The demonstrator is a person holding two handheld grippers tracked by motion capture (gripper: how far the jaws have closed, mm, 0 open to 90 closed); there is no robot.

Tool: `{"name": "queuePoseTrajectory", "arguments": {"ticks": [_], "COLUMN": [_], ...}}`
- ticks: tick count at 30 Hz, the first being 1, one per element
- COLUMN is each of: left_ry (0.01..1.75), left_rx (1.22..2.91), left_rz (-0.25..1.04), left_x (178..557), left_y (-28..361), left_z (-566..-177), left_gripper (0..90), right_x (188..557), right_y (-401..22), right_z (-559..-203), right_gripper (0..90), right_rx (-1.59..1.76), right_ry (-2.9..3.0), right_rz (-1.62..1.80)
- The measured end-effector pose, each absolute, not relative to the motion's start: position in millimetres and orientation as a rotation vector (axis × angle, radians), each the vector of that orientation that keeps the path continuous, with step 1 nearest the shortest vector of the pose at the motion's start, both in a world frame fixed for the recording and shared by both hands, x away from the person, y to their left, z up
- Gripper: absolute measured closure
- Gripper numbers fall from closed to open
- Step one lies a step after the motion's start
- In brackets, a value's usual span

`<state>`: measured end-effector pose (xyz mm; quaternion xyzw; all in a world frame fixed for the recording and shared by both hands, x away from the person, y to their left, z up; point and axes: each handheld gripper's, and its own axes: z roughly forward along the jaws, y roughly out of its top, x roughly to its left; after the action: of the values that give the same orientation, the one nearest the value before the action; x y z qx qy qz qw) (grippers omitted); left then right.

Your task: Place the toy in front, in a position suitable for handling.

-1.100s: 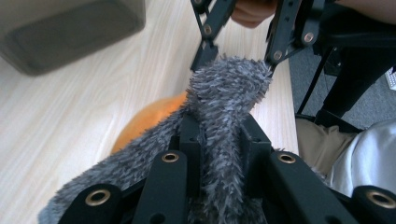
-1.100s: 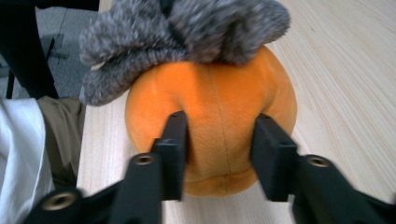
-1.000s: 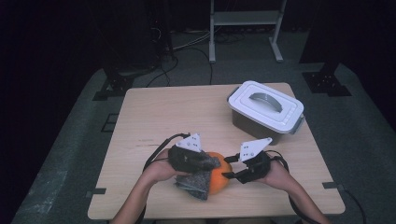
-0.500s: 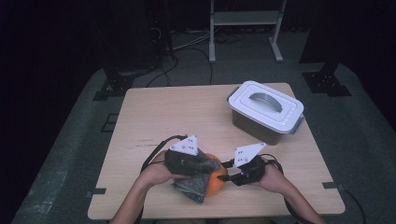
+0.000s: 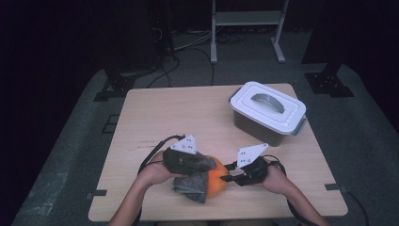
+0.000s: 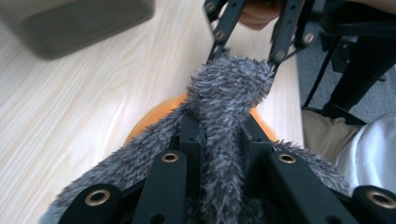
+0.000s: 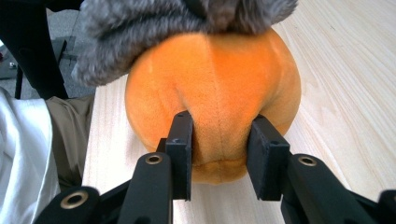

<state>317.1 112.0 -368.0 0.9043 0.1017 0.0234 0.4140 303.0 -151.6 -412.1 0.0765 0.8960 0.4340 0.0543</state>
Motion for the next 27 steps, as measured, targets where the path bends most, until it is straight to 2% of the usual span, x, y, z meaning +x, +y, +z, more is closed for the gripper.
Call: {"name": "queuePoseTrajectory", "arguments": {"ticks": [7, 9, 11, 17, 20, 21, 22, 27], "left_ry": [0.289, 0.291, 0.291, 0.236, 0.232, 0.241, 0.241, 0.242], "left_rx": [2.241, 2.223, 2.198, 2.190, 2.207, 2.197, 2.197, 2.210], "left_rz": [-0.013, -0.031, -0.066, -0.100, -0.104, -0.103, -0.103, -0.080], "left_x": [317, 317, 316, 308, 308, 310, 310, 314], "left_y": [126, 126, 123, 105, 102, 102, 102, 109], "left_z": [-383, -387, -393, -398, -401, -401, -401, -399], "left_gripper": [74.9, 74.9, 74.9, 74.9, 74.9, 75.0, 75.0, 75.0], "right_x": [306, 306, 306, 305, 304, 302, 302, 302], "right_y": [-157, -157, -160, -152, -148, -148, -150, -155], "right_z": [-415, -415, -412, -409, -414, -418, -418, -420], "right_gripper": [63.1, 55.5, 41.5, 32.1, 33.7, 43.3, 46.8, 50.4], "right_rx": [0.244, 0.257, 0.261, 0.288, 0.301, 0.289, 0.291, 0.301], "right_ry": [2.735, 2.754, 2.773, 2.762, 2.774, 2.761, 2.754, 2.753], "right_rz": [1.265, 1.263, 1.294, 1.351, 1.318, 1.291, 1.294, 1.310]}}
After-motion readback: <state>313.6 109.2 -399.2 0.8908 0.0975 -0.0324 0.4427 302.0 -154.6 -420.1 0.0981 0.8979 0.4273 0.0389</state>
